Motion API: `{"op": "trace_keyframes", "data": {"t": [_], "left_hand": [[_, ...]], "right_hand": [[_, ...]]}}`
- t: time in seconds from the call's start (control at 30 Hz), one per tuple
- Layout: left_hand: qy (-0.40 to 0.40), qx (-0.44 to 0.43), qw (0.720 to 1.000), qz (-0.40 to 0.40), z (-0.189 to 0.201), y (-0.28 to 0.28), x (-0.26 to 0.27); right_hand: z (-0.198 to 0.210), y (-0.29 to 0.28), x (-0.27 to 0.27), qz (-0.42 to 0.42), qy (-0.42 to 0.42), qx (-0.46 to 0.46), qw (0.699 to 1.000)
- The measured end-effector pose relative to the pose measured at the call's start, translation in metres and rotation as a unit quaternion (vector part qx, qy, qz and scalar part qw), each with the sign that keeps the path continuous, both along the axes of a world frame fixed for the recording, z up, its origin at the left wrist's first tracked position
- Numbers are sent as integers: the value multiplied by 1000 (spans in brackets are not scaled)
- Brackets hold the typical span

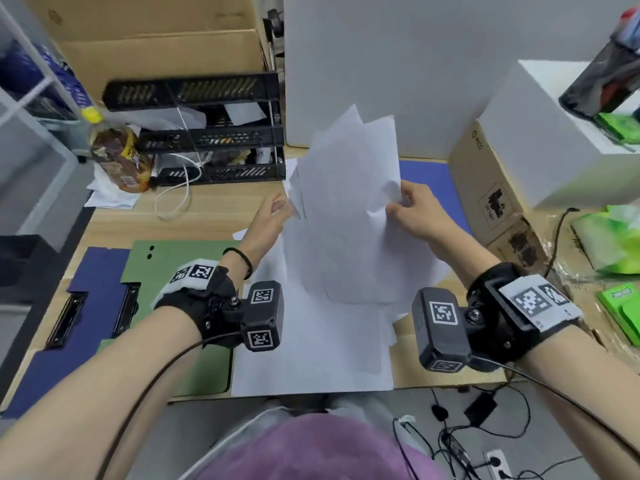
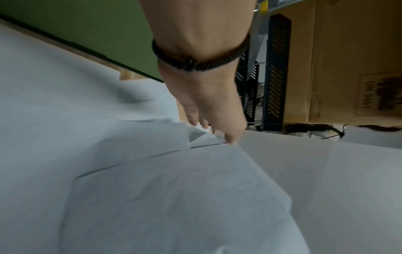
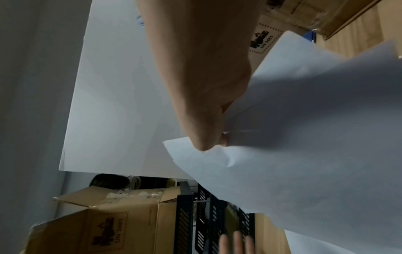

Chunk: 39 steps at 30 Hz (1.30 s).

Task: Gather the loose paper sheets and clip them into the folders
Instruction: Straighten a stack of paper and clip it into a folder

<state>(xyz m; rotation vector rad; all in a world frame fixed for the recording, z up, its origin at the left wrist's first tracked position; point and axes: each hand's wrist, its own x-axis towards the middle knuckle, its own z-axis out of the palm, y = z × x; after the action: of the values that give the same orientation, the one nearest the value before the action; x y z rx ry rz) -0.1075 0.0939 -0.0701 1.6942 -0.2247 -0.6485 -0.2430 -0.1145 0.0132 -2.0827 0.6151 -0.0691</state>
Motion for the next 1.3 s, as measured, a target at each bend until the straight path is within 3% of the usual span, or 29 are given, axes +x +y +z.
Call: {"op": "trace_keyframes", "data": {"t": [0.07,0.13,0.3,0.47,0.63,0.8,0.93,1.13,1.3], "left_hand": [[-25,-45,998,47,16,-12,2],[-42,-53,997,45,33,-22,5],[-62,60,984,-155,39,-36,-1],[-29,69,994,-73,28,-27,1],[74,36,996,15,25,-16,4],[167,-33,985,10,36,-31,-5],[177,-44,983,-12,47,-56,-11],[127,25,987,-92,59,-76,-13],[117,11,991,-58,47,-72,-3]], "right_hand": [[0,-10,2,23,32,-16,999],[2,-17,5,85,65,-33,994],[22,-19,15,266,77,0,961],[32,-38,23,328,59,72,940],[40,-62,31,280,-16,220,934],[31,-72,39,214,-45,194,956],[16,-81,43,128,-64,177,974],[-27,-104,44,-43,-35,182,982],[-67,-107,31,-52,31,236,970]]}}
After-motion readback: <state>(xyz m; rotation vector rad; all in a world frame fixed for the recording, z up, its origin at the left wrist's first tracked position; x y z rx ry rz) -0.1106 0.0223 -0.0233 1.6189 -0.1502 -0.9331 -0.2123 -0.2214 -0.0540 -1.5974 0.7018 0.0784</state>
